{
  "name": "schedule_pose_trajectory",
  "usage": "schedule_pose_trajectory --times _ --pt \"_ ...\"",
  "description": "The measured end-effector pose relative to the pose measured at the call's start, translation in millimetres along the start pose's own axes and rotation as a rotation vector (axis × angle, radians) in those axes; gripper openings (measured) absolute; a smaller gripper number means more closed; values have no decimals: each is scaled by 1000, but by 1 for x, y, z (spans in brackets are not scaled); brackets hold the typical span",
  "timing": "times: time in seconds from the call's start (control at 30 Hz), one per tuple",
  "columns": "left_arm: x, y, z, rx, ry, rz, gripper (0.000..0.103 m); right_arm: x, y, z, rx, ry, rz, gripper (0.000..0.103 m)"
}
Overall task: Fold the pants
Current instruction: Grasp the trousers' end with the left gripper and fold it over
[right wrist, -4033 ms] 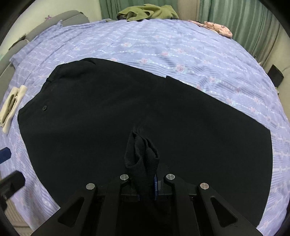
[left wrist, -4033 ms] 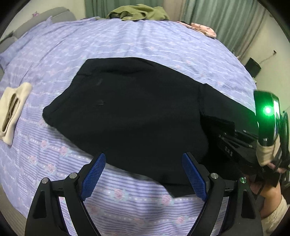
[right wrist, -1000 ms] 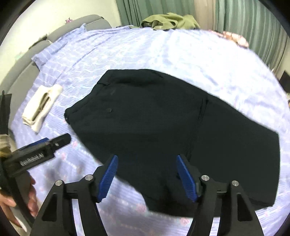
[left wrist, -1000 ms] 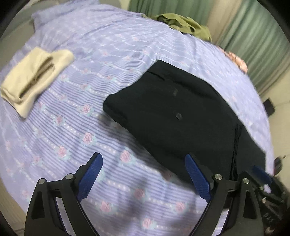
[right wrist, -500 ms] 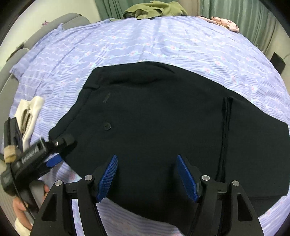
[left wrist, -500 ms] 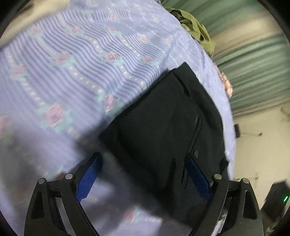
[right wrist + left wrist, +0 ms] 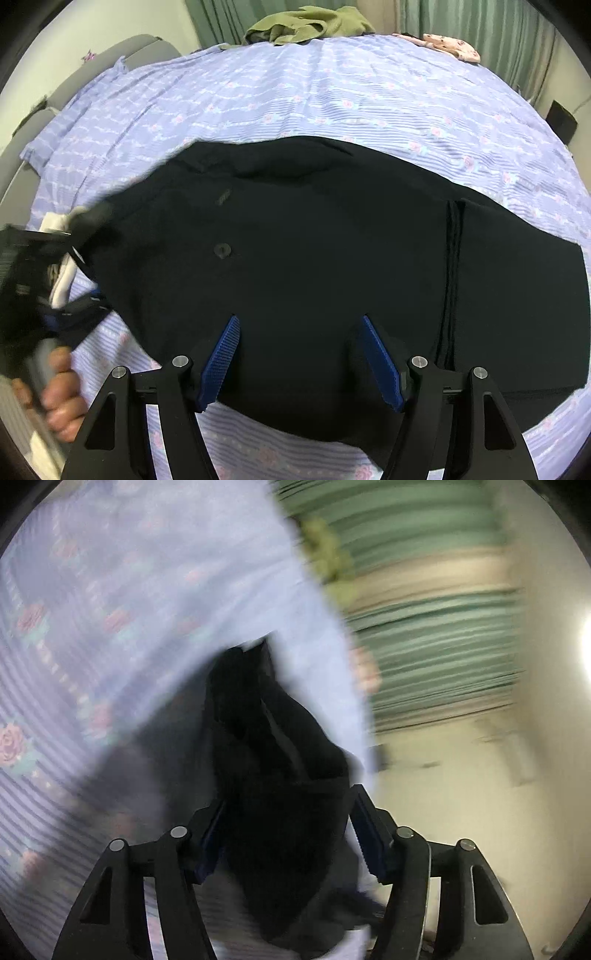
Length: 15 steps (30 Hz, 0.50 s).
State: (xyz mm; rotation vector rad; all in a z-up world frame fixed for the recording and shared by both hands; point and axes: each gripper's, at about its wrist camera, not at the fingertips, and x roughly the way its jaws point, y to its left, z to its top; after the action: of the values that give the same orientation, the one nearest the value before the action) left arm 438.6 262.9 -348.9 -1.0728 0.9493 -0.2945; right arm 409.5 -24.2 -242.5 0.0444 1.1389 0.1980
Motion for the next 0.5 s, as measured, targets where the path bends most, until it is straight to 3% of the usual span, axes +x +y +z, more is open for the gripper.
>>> schedule_pose_trajectory --times 0.07,0.1,0.17,0.23,0.27,0.37,0.5 --pt "22 18 3 -72 46 76 57 -1 -3 0 14 2 -5 69" --pt "31 25 3 -106 54 74 54 -1 -5 0 18 -1 -11 69" --pt "31 24 3 -146 21 119 37 -3 -9 0 27 -2 -25 69" --pt "26 11 -1 -125 -4 154 24 -5 -16 -1 42 -2 -42 69" --pt "19 -3 -3 -99 -26 159 19 -7 -19 -2 49 -2 -42 69" --pt "-1 -45 -10 -6 -74 167 18 -18 -38 -6 83 -11 -39 69" --pt "-17 -124 -31 220 -128 245 18 -45 -70 -14 121 -36 -39 69"
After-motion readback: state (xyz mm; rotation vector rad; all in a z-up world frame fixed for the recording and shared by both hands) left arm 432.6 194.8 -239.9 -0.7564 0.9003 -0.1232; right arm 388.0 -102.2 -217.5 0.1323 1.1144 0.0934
